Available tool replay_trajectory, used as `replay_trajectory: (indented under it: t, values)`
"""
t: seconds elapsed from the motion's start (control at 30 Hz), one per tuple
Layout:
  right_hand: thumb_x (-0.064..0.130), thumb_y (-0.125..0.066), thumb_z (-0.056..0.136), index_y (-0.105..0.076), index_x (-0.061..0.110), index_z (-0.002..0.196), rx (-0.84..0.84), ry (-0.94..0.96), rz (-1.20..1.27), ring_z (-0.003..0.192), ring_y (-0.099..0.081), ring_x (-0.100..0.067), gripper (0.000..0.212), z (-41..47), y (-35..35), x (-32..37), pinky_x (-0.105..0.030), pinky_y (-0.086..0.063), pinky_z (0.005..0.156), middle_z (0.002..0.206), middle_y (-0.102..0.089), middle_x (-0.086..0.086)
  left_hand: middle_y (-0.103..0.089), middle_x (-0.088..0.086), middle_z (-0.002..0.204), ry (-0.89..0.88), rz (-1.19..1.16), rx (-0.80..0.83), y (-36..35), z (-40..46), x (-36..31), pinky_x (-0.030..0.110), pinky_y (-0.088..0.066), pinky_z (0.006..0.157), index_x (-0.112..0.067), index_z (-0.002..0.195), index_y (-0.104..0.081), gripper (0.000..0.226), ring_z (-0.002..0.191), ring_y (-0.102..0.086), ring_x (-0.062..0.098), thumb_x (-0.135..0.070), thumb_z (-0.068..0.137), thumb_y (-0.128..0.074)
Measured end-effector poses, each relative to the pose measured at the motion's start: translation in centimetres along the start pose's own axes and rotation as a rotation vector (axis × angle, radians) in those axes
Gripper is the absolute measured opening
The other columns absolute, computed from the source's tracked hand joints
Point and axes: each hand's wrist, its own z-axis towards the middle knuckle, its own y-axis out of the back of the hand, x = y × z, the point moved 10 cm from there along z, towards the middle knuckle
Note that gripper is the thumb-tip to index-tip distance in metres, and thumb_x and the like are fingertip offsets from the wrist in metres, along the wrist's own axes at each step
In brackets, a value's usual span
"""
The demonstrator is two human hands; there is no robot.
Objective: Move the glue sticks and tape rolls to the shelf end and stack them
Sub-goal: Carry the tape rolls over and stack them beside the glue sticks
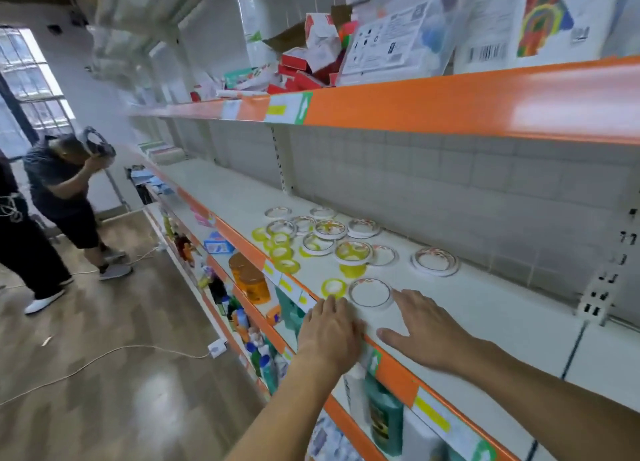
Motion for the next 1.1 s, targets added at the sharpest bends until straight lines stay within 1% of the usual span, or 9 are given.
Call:
replay_trajectory:
  t: [0.2,0.33,0.47,0.57,0.63,0.73,0.83,0.93,1.1]
  values:
    - [0.073,-0.052,0.085,-0.007,0.020,0.159,-0.125,-0.068,0.079,0.151,-0.013,-0.019,0.101,4.5,-0.9,1.6,-0.029,-0.014,0.119,0.165,-0.011,-0.002,-0.037,0.014,0.146,-0.070,-0.020,-0.005,-0.2,6.9,3.9,0.040,-0.028,0.114,-0.006,0.144,-0.030,0.052,0.135,-0.035,0.032,-0.038,0.103,-0.028]
    - [0.073,-0.052,0.085,-0.003,0.023,0.159,-0.177,-0.161,0.148,0.151,-0.008,-0.015,0.102,5.9,-1.5,1.2,-0.025,-0.007,0.119,0.166,-0.006,0.002,-0.027,0.013,0.156,-0.203,-0.014,0.099,-1.2,9.7,4.3,0.033,-0.018,0.118,-0.003,0.152,-0.018,0.055,0.143,-0.026,0.027,-0.028,0.105,-0.029]
    - [0.085,-0.038,0.076,-0.014,0.025,0.158,-0.237,-0.208,0.148,0.149,-0.018,-0.012,0.104,6.4,-1.7,0.9,-0.025,-0.012,0.120,0.164,-0.019,0.005,-0.039,0.015,0.147,-0.283,-0.051,0.086,-1.8,11.9,4.0,0.033,-0.027,0.110,-0.002,0.147,-0.028,0.049,0.134,-0.037,0.028,-0.029,0.106,-0.027]
    - [0.079,-0.030,0.069,-0.031,0.023,0.153,-0.306,-0.268,0.104,0.142,-0.030,-0.017,0.102,6.1,-1.5,0.2,-0.026,-0.016,0.118,0.155,-0.035,0.004,-0.040,0.014,0.146,-0.317,-0.062,0.014,-2.0,12.6,3.7,0.032,-0.030,0.111,-0.002,0.148,-0.026,0.057,0.133,-0.039,0.028,-0.038,0.105,-0.029]
    - [0.077,-0.032,0.069,-0.036,0.022,0.151,-0.348,-0.314,0.074,0.140,-0.033,-0.020,0.099,5.8,-1.2,-0.1,-0.027,-0.015,0.118,0.151,-0.039,0.003,-0.037,0.015,0.148,-0.343,-0.081,-0.026,-2.0,12.7,3.6,0.034,-0.028,0.114,0.000,0.149,-0.024,0.064,0.136,-0.036,0.029,-0.044,0.103,-0.032]
    - [0.082,-0.038,0.071,-0.034,0.022,0.152,-0.357,-0.342,0.063,0.141,-0.032,-0.021,0.101,5.9,-1.5,-0.3,-0.032,-0.018,0.120,0.153,-0.037,0.001,-0.038,0.014,0.146,-0.373,-0.094,-0.062,-2.0,12.6,3.4,0.032,-0.024,0.116,0.000,0.148,-0.025,0.062,0.136,-0.035,0.027,-0.044,0.104,-0.032]
    - [0.086,-0.044,0.074,-0.032,0.022,0.153,-0.354,-0.351,0.071,0.143,-0.030,-0.018,0.103,5.9,-1.5,-0.2,-0.032,-0.020,0.120,0.155,-0.035,0.001,-0.042,0.012,0.142,-0.355,-0.172,-0.071,-1.6,12.5,3.7,0.030,-0.027,0.113,-0.002,0.144,-0.032,0.058,0.133,-0.038,0.026,-0.042,0.103,-0.038]
    - [0.084,-0.050,0.075,-0.036,0.020,0.151,-0.374,-0.376,0.073,0.138,-0.036,-0.017,0.100,5.6,-1.0,-0.1,-0.028,-0.021,0.116,0.150,-0.043,0.002,-0.047,0.012,0.137,-0.327,-0.240,-0.068,-1.5,12.5,4.0,0.030,-0.033,0.108,-0.004,0.140,-0.038,0.056,0.129,-0.043,0.026,-0.042,0.100,-0.045]
    - [0.085,-0.055,0.071,-0.038,0.021,0.149,-0.390,-0.429,0.072,0.132,-0.041,-0.018,0.103,5.1,-0.8,-0.2,-0.029,-0.024,0.112,0.142,-0.048,0.002,-0.051,0.012,0.131,-0.308,-0.303,-0.082,-1.2,12.3,4.4,0.031,-0.036,0.102,-0.005,0.136,-0.044,0.054,0.123,-0.047,0.027,-0.042,0.098,-0.051]
